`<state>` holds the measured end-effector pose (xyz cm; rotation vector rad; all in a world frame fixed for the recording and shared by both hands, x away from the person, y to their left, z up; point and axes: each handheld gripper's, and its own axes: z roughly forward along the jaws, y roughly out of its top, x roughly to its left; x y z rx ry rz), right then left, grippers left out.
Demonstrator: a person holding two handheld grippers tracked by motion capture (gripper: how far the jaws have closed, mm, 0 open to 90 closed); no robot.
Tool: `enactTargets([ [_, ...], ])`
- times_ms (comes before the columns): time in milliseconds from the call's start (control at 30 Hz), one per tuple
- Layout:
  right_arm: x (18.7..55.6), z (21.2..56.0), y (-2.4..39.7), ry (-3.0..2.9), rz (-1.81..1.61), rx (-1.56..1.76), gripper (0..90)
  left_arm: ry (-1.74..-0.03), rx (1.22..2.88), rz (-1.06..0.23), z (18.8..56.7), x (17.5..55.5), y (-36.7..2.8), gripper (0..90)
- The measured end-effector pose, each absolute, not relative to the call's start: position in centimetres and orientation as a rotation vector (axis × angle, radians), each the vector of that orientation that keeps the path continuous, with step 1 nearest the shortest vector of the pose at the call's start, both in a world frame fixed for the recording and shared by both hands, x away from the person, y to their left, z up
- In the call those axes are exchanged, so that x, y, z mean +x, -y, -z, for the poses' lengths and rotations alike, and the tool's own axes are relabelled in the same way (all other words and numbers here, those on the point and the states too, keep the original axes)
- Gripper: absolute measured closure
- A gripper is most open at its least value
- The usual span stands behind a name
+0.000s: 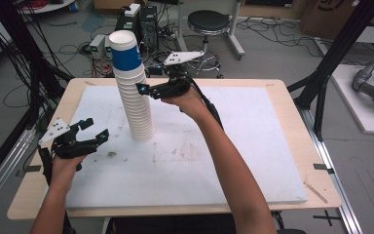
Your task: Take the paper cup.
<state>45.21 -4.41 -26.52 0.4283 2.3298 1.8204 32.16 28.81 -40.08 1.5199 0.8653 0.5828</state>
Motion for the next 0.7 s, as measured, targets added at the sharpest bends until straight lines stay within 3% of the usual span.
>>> enactTargets([
  [467, 45.4, 26.3, 2.7, -2.345, -1.804, 0.409, 17.9, -0.863, 1.471, -0.624, 38.4, 32.0, -29.7, 17.8],
  [700, 45.3, 26.2, 2.8, -2.353, -1.794, 0.419, 19.0, -0.776, 1.45, -0.663, 32.3, 33.1, -29.9, 17.8],
])
